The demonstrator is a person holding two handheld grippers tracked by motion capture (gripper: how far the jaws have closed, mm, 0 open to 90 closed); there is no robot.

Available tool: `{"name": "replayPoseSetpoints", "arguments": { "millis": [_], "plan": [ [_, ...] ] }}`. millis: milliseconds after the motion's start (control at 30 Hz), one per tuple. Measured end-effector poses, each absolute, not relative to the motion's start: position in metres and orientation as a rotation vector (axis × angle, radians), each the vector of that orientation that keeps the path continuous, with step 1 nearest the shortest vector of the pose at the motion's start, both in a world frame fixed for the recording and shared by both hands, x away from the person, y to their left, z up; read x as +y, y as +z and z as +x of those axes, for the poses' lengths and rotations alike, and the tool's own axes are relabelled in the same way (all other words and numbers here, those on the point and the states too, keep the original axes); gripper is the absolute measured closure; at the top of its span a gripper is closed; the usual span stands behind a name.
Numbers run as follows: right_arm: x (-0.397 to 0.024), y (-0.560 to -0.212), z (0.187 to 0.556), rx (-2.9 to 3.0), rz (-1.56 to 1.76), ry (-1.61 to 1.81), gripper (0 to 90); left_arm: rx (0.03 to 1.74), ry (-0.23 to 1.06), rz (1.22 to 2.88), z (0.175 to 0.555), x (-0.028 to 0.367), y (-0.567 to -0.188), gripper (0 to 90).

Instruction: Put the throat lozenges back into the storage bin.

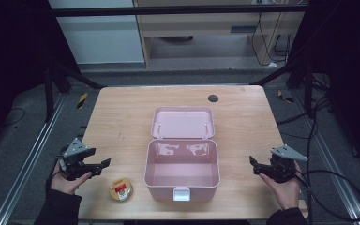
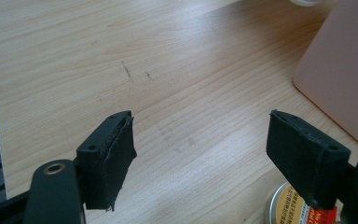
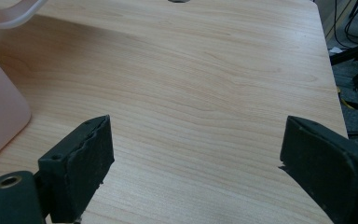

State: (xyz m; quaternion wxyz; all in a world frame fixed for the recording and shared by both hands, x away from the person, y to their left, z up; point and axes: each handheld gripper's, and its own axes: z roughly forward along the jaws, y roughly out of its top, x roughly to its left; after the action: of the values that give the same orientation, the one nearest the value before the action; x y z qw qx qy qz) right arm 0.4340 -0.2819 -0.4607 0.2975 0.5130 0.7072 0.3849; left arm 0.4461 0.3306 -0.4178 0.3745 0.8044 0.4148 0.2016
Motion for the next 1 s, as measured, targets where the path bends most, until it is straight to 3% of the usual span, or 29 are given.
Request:
{"name": "replayPoseSetpoints", "arguments": {
  "millis": [1000],
  "plan": [
    [-0.282,-0.467,0.436,1.909,1.355,0.978,8.1,0.725,0.337,2.46,0.439,0.317,-0.393,19.0]
  ]
}}
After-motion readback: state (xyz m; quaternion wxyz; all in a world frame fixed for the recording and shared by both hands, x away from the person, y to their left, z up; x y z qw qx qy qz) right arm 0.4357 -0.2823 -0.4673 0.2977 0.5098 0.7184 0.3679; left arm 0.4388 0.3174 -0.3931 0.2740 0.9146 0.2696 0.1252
